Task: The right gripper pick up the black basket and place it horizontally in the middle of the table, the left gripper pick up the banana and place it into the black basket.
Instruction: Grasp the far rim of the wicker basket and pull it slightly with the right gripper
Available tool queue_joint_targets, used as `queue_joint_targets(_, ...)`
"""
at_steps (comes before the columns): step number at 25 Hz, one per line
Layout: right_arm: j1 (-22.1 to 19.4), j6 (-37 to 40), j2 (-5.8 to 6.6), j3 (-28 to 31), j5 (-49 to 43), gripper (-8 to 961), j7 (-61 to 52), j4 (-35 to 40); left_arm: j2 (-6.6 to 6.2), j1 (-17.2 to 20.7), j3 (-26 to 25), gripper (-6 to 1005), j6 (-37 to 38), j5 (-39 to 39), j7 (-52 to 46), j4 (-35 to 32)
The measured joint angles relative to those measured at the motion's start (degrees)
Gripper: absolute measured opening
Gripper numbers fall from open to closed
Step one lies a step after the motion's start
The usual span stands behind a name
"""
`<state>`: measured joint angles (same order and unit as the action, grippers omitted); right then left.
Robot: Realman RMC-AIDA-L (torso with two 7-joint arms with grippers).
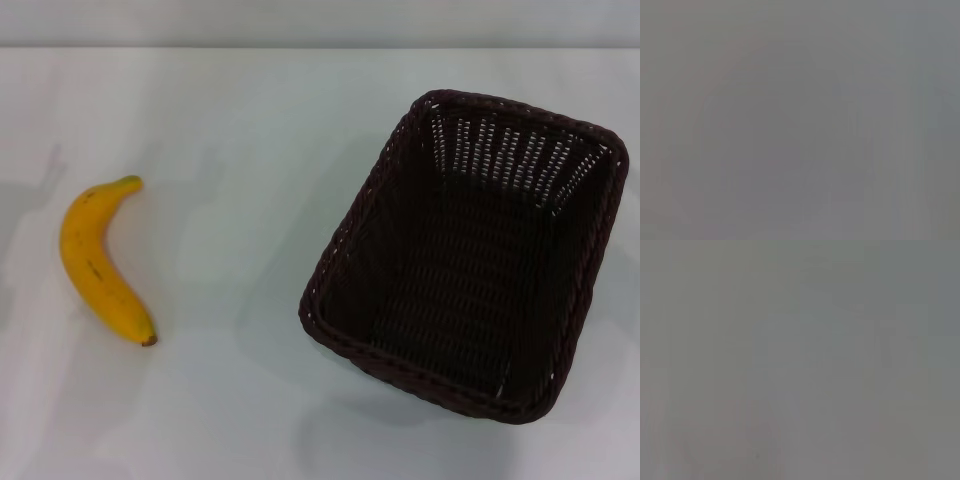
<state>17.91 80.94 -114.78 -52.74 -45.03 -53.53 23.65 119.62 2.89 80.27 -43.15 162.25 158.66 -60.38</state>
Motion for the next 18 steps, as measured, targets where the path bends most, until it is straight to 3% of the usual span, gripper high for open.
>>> queue_joint_targets(18, 0.17, -0.10, -0.09, -0.24, -0.09, 854, 0.00, -0.04, -0.07, 0.01, 0.15, 879, 0.00, 0.00, -0.03, -0.01)
